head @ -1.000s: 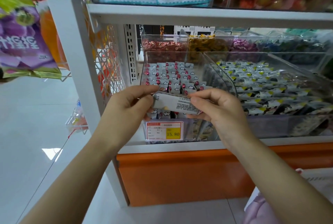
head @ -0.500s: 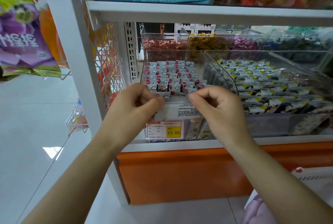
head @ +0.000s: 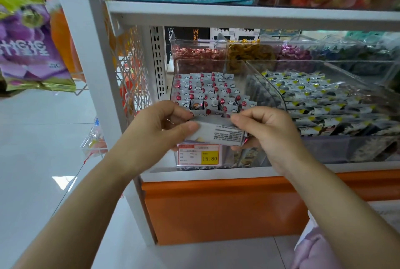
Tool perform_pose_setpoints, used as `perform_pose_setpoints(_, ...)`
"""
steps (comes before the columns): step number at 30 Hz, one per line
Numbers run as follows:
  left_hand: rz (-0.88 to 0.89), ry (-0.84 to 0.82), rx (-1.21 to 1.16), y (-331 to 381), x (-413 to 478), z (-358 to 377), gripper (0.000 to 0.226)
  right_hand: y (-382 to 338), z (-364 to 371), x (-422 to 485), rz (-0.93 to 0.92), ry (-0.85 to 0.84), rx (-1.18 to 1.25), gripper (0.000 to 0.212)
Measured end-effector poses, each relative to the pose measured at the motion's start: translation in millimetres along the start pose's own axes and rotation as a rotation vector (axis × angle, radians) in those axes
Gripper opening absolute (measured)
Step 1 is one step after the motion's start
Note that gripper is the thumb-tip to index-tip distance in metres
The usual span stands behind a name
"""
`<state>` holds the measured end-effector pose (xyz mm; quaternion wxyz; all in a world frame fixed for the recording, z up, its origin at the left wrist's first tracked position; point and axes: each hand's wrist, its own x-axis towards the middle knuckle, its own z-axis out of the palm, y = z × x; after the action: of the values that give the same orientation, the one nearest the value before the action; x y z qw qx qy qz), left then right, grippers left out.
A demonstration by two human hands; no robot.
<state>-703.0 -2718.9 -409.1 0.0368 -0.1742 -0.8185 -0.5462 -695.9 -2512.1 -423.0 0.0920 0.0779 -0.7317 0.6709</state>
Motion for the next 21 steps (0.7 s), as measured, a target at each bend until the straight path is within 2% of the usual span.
perform_pose_setpoints(3,-0.017,-0.018,-0.003,-1,1,-1,0.026,0,-5,2,0.072,-0.066,0.055,0.017)
perform_pose_setpoints(6,-0.016,-0.005,0.009,-1,1,3,0.013,3,-5,2,0.063,-0.048,0.082,0.018)
perform_pose_setpoints(10,0.002,0.185,0.079,-1,4,9,0.013,8,-1,4,-0.026,-0.084,0.199,0.029)
perform_pose_setpoints(13,0.061,0.308,0.164,3,9,16,0.026,9,1,3,-0.101,-0.027,0.106,0.042)
perform_pose_setpoints(15,0.157,0.352,0.29,2,13,20,0.034,7,1,6,-0.133,0.104,0.098,0.035)
perform_pose_setpoints(17,0.207,0.355,0.576,-3,21,19,0.041,4,-1,12,-0.179,0.248,0.085,0.023)
perform_pose_setpoints(19,0.16,0.258,0.834,-12,27,16,0.052,0,-3,22,-0.234,0.337,0.007,0.017)
perform_pose_setpoints(21,0.101,0.152,0.931,-22,31,15,0.058,-4,0,34,-0.276,0.359,-0.113,0.017)
